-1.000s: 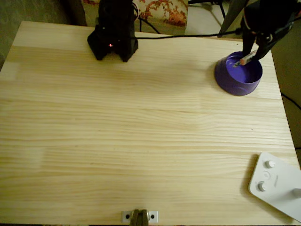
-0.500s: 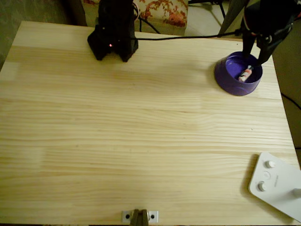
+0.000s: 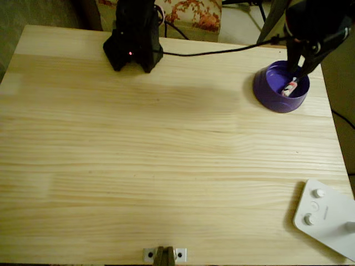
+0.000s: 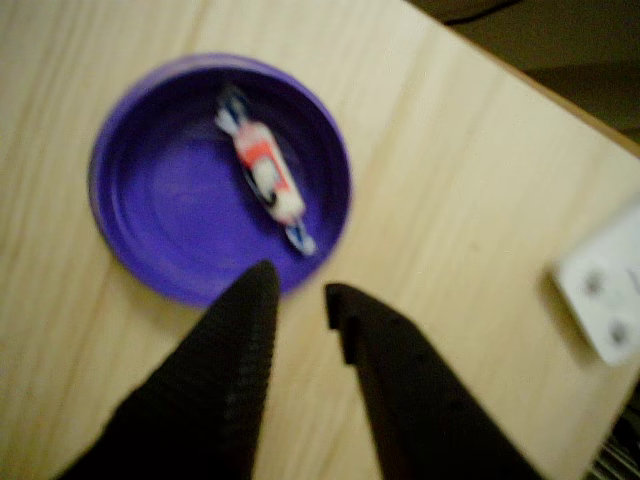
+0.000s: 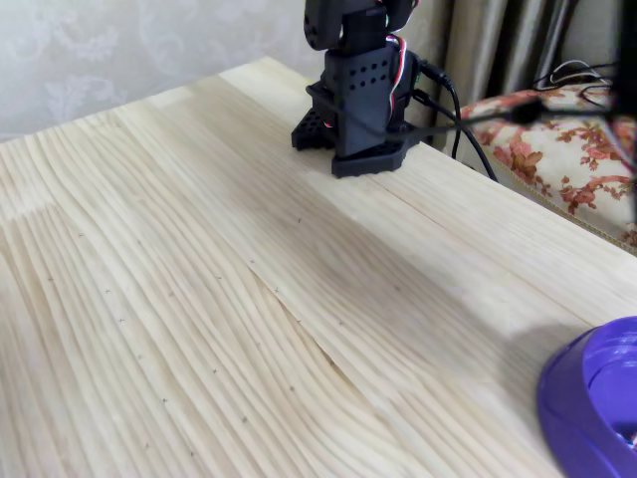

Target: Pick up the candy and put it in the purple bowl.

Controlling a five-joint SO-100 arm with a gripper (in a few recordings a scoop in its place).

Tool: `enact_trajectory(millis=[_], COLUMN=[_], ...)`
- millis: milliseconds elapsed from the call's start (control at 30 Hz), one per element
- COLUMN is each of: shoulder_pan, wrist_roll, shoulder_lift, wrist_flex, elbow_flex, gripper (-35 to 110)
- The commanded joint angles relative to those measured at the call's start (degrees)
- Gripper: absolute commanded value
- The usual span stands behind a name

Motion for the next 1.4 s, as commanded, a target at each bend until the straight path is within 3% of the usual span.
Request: enact_trajectory(millis=[0, 367, 600, 833, 1067, 1367], shoulder_pan=[2.4, 12.7, 29.4, 44.8, 56.8, 63.9], wrist_roll=[-3.1, -4.8, -10.5, -7.1, 4.7, 25.8], shoulder_lift=[16.7, 35.5, 46.0, 54.9, 71.0, 88.2], wrist_flex=[0.9, 7.3, 7.8, 3.0, -14.9, -17.2], elbow_flex=[5.6, 16.5, 20.7, 28.2, 47.4, 67.7], gripper=[0, 0, 0, 0, 0, 0])
